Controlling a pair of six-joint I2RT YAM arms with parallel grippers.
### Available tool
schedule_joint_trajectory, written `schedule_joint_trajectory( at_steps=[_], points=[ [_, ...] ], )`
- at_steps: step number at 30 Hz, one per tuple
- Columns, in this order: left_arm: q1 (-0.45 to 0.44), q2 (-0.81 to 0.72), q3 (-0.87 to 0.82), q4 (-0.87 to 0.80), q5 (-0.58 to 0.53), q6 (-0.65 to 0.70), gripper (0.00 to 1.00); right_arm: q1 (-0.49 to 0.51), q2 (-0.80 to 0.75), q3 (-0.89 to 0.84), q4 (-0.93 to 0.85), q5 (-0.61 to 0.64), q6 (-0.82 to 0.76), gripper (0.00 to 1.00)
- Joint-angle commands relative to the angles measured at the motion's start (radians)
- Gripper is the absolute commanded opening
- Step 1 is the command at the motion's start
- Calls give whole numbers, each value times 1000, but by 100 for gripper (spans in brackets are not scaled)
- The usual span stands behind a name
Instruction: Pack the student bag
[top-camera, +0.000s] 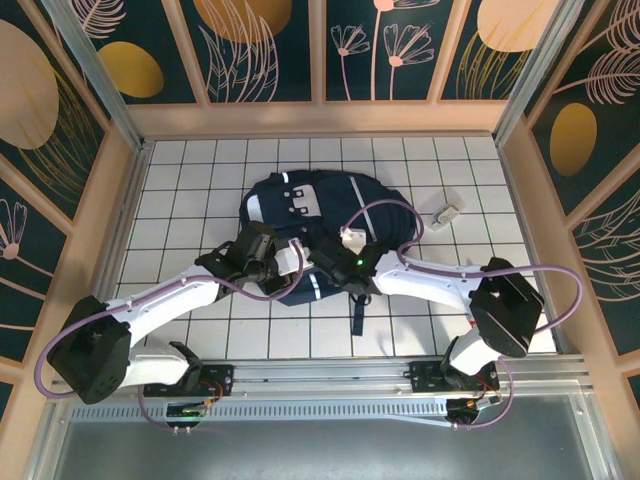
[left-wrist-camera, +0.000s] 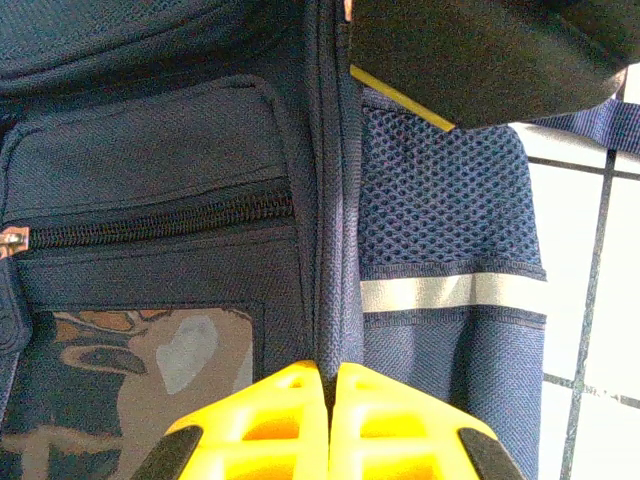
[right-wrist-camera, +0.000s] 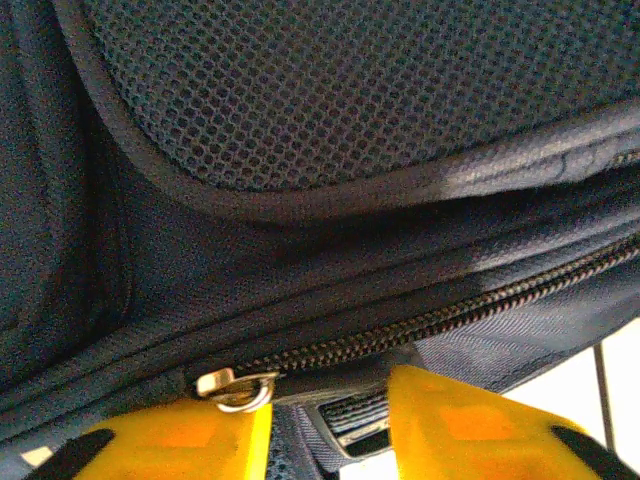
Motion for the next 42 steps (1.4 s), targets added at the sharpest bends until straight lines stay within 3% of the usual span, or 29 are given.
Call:
schedule_joint_trajectory(
  at_steps=[1, 10, 14, 19, 23, 27, 31, 36, 39, 42],
  points=[
    [-3, 9, 25, -32, 34, 23, 0, -32, -54, 40, -32, -22, -92, 42],
    [-2, 0, 30, -33, 58, 14, 0, -127, -84, 53, 10, -282, -564, 43],
    [-3, -3, 33, -40, 57, 19, 0, -177, -112, 46, 28, -383, -688, 33],
    [-3, 6, 31, -37, 66, 15, 0, -191, -106, 41, 32, -385, -779, 30],
    [-3, 12, 34, -35, 72, 12, 0, -222, -107, 32, 37, -499, -798, 19],
    [-3, 8, 34, -36, 61, 22, 0, -269, -126, 11, 43, -655, -783, 0],
    [-3, 1, 30, -42, 50, 34, 0, -303, -168, -21, 40, -712, -764, 0],
    [-3, -3, 25, -57, 37, 52, 0, -326, -214, -52, 9, -666, -745, 0],
    [-3, -3, 29, -57, 45, 47, 0, -325, -238, -72, 23, -652, -717, 20],
    [-3, -2, 29, -48, 62, 38, 0, -292, -254, -95, 87, -688, -647, 32]
  ],
)
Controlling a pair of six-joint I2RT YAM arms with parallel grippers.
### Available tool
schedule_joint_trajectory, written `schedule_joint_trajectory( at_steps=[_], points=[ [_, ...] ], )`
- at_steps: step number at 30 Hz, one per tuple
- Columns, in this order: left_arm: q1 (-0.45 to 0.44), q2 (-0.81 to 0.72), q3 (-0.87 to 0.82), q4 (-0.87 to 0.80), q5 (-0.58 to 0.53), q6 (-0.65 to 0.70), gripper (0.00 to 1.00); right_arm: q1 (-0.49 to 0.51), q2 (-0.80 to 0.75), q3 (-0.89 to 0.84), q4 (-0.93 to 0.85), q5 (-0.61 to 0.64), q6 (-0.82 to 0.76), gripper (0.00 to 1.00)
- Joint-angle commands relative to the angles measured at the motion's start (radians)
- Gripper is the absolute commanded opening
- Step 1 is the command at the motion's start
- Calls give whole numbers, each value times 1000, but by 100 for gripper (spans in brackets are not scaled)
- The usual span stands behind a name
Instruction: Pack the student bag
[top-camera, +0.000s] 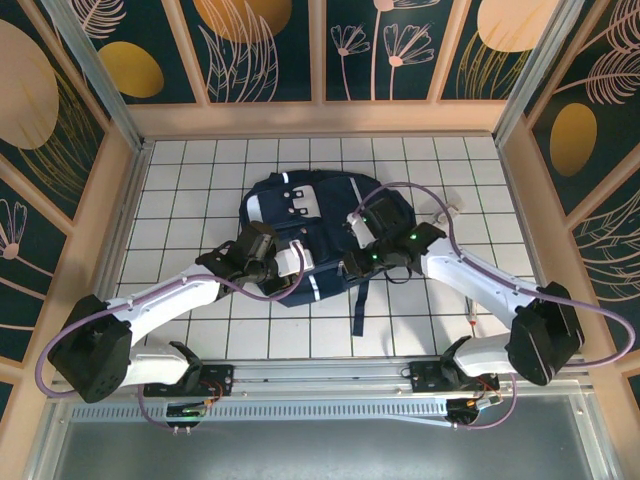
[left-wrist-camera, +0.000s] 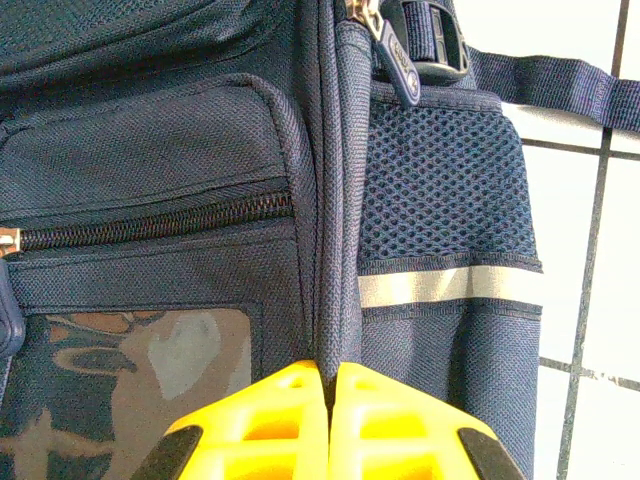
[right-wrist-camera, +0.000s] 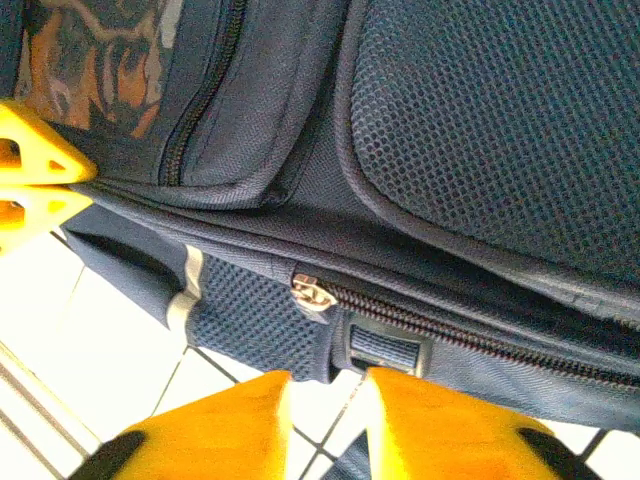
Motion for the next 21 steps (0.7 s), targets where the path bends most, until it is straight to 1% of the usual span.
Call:
schedule_joint_trajectory(
  at_steps=[1, 3, 5, 8, 11, 12, 15, 16, 21],
  points=[
    [-3, -10, 22, -18, 64, 9, 0, 46, -30, -34, 73, -9, 79, 35],
    [-3, -4, 26, -14, 80, 3, 0, 105, -20, -45, 114, 70, 121, 40],
    [-3, 2, 33, -16, 107, -6, 0, 140, 3, -43, 130, 164, 179, 43],
    [-2, 6, 46, -17, 140, -22, 0, 175, 36, -41, 142, 305, 289, 44],
    [-3, 1, 46, -13, 159, -28, 0, 246, 73, -20, 88, 559, 477, 45],
    [-3, 0, 47, -12, 163, -29, 0, 275, 90, -10, 53, 642, 568, 46],
    [-3, -7, 46, -16, 174, -30, 0, 316, 139, 0, -9, 738, 713, 46],
    [-3, -10, 46, -14, 176, -30, 0, 323, 151, 1, -15, 751, 732, 45],
    [-3, -26, 34, -13, 180, -30, 0, 346, 167, 18, -34, 794, 721, 35]
  ],
)
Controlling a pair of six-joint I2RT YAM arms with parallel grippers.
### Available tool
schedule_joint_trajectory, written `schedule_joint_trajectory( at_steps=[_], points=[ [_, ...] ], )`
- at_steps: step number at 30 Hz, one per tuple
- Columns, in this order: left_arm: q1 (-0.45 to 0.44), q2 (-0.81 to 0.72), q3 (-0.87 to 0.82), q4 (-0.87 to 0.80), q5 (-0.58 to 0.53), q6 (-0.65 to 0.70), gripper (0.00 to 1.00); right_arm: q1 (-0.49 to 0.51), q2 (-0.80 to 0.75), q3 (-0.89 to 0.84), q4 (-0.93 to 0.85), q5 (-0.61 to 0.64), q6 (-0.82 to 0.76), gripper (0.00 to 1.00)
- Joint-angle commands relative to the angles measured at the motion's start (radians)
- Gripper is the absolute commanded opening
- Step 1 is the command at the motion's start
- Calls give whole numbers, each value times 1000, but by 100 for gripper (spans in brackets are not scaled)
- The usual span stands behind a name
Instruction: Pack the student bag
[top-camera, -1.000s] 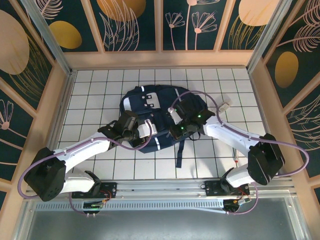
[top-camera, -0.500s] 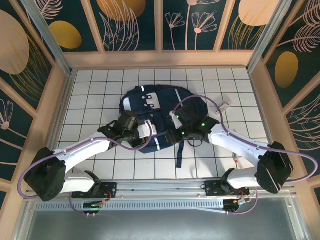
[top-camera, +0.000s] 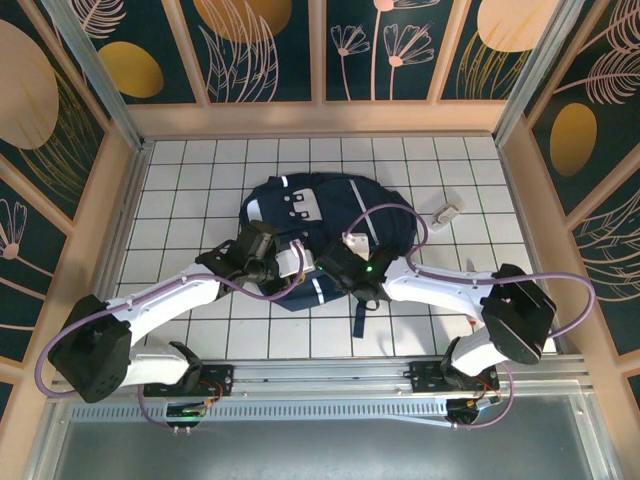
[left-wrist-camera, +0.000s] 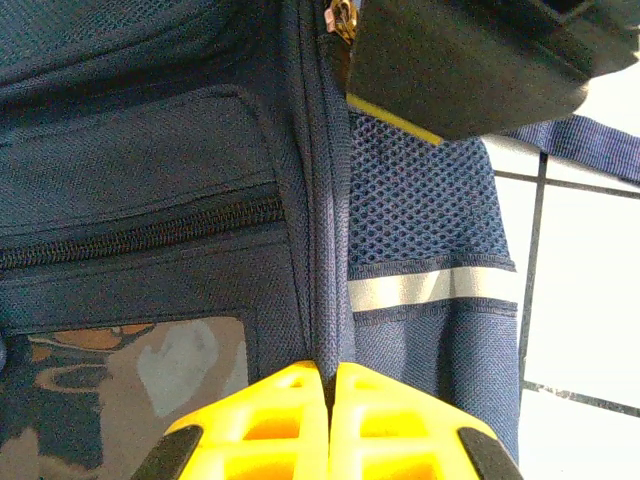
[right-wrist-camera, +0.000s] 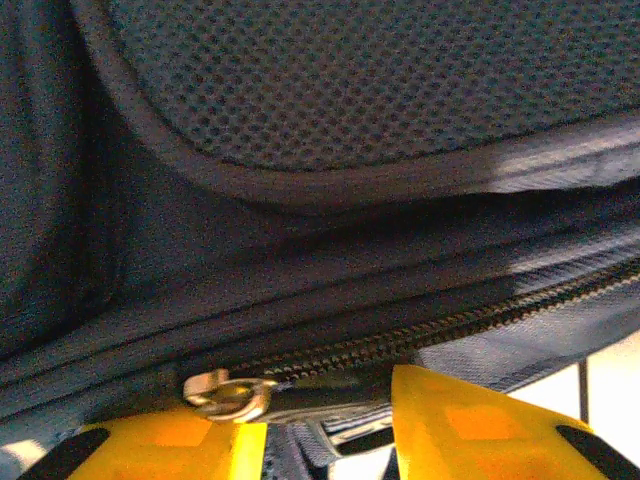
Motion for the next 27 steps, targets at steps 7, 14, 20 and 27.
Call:
schedule_joint_trajectory(
  at_steps=[7, 14, 20, 27],
  points=[
    [-4, -33, 17, -1, 90, -2, 0, 32, 12, 108, -122, 184, 45, 35],
    [-4, -48, 4, -2, 83, 3, 0, 32, 14, 149, -117, 121, -107, 42],
    [-4, -57, 1, 0, 83, 3, 0, -1, -8, 117, -26, -31, -271, 36],
    [-4, -59, -6, 2, 80, 3, 0, -52, -25, 102, 8, -74, -298, 21]
  ],
)
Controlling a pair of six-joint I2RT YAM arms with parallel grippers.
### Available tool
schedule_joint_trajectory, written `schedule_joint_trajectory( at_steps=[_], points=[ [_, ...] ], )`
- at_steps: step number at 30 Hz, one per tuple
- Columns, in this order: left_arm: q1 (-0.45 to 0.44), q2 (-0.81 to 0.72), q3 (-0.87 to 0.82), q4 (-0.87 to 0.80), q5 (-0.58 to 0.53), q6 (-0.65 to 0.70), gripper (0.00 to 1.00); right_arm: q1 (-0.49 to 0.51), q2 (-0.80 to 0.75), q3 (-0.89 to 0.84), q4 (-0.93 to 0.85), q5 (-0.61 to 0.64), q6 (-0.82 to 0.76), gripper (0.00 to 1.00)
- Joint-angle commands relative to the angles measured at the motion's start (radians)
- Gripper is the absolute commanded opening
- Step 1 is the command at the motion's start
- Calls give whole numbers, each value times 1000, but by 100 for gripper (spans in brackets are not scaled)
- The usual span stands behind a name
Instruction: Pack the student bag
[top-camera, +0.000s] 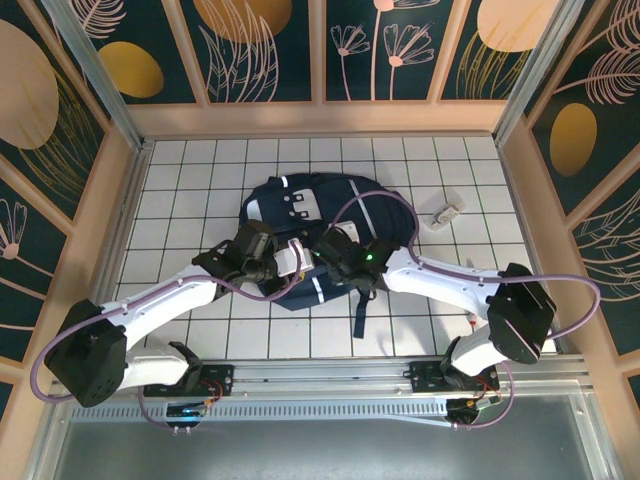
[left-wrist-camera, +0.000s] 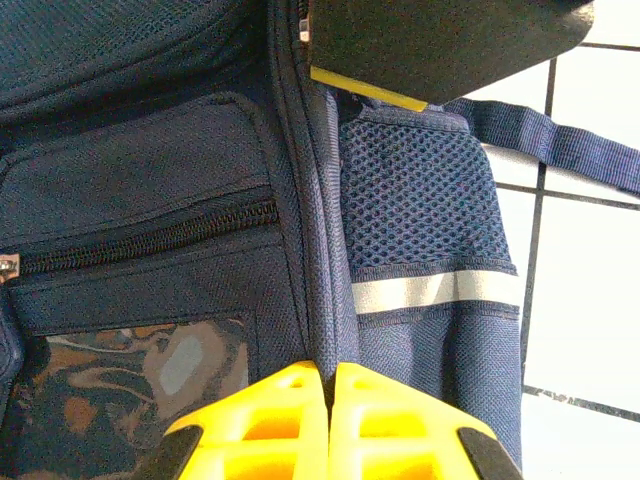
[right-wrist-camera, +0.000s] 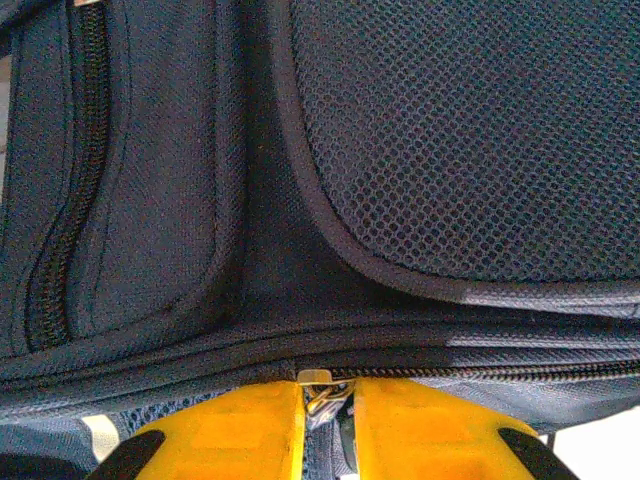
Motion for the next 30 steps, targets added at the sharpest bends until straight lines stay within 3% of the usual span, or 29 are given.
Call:
schedule_joint_trajectory(
  at_steps=[1, 9, 13, 22, 26, 30],
  points=[
    [-7, -31, -6, 4, 79, 5, 0, -20, -25, -12, 47, -2, -36, 22],
    [-7, -22, -2, 9, 79, 7, 0, -20, -10, -39, 44, -12, 19, 27],
    [-7, -13, 2, 9, 80, 9, 0, -10, -4, -53, 61, -30, 49, 17],
    [-6, -7, 4, 8, 79, 14, 0, 36, 8, -76, 28, 51, 160, 14],
    [-7, -9, -2, -3, 69, 34, 0, 37, -15, -67, 18, 51, 131, 0],
    [-7, -34, -7, -9, 57, 52, 0, 22, -63, -49, -36, 23, 94, 0]
  ],
)
